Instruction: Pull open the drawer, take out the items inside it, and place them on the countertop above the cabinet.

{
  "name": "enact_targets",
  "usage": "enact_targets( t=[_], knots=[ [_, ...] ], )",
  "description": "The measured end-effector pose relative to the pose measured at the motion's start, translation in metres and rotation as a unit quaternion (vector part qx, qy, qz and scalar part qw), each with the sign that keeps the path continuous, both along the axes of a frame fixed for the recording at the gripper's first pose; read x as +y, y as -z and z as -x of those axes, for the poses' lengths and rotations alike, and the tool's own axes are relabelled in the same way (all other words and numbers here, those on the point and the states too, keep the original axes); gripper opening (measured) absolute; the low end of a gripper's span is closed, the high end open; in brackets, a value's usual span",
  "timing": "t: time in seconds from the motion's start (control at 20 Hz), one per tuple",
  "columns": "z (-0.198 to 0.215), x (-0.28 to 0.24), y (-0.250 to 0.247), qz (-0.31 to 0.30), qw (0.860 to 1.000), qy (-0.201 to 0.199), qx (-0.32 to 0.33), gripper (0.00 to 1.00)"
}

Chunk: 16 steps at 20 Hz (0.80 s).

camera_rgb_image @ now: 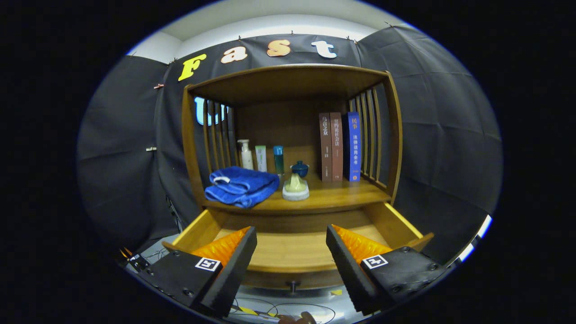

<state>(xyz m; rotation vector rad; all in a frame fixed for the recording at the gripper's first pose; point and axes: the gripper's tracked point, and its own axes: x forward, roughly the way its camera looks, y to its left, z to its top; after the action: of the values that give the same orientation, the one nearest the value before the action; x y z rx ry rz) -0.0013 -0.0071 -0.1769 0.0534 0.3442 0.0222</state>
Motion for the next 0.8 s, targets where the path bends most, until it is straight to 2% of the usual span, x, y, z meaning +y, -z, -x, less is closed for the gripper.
enact_targets(
  t=[0.2,0.5,0.8],
  knots=[
    [0.026,0.003,0.054,-0.001,1.0,0.004,0.013,0.99],
    [0.02,0.0,0.101,0.007,1.0,0.011,0.023,0.99],
    [0.016,-0.002,0.107,0.005,0.999,0.025,0.025,0.97]
  ],
)
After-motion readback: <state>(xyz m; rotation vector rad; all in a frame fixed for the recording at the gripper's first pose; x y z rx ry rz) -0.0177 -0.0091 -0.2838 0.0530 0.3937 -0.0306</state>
